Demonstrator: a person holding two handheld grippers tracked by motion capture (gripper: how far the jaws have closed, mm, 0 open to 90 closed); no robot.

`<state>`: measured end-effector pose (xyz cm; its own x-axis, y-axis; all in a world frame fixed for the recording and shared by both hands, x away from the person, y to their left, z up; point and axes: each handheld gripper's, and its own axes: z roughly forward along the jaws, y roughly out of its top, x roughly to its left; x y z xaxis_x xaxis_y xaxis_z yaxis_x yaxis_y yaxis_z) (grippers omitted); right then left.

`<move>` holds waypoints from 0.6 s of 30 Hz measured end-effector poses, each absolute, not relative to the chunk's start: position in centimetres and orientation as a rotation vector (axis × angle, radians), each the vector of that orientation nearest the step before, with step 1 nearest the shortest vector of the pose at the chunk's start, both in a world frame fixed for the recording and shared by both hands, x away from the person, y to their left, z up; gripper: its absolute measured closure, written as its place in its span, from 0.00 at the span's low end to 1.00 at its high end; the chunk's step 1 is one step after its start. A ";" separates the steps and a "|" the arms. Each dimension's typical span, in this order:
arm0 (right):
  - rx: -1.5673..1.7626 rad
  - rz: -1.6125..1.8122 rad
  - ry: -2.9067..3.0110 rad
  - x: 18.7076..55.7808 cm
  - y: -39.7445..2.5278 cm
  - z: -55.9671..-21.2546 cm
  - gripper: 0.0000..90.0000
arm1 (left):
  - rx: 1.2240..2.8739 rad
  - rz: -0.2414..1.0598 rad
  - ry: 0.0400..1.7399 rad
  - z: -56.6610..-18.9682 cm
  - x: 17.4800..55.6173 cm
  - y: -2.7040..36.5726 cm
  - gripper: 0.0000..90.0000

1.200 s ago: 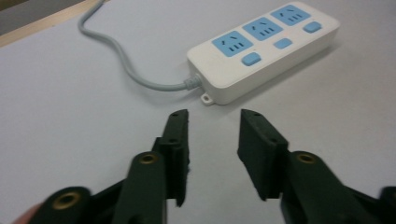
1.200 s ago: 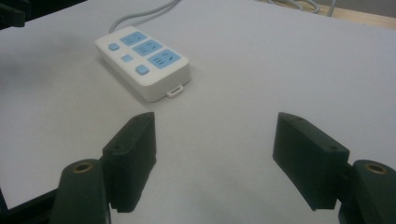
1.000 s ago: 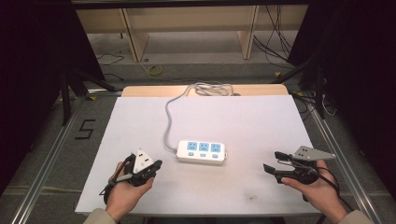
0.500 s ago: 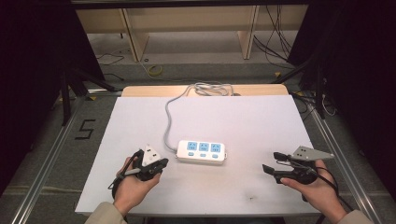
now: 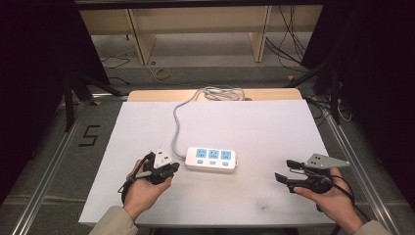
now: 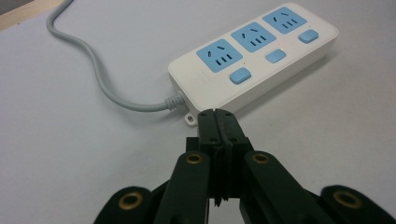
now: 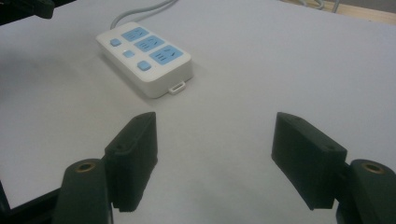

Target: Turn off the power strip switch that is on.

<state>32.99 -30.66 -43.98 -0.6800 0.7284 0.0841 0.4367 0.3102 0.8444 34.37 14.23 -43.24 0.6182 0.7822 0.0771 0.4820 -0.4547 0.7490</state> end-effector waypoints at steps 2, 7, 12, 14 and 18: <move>1.048 1.306 2.270 33.0 -30.6 -44.0 0.35 | 2.137 0.546 0.988 -43.2 34.5 14.1 1.00; 1.044 1.305 2.273 33.0 -30.6 -44.0 0.35 | 2.143 0.541 0.981 -43.0 34.9 13.8 1.00; 1.042 1.304 2.275 33.0 -30.6 -44.0 0.35 | 2.148 0.539 0.976 -42.8 35.2 13.4 1.00; 1.046 1.304 2.273 33.0 -30.6 -44.0 0.35 | 2.150 0.537 0.972 -42.7 35.3 13.1 1.00; 1.050 1.308 2.269 33.0 -30.6 -44.0 0.35 | 2.156 0.532 0.959 -42.6 35.6 12.4 1.00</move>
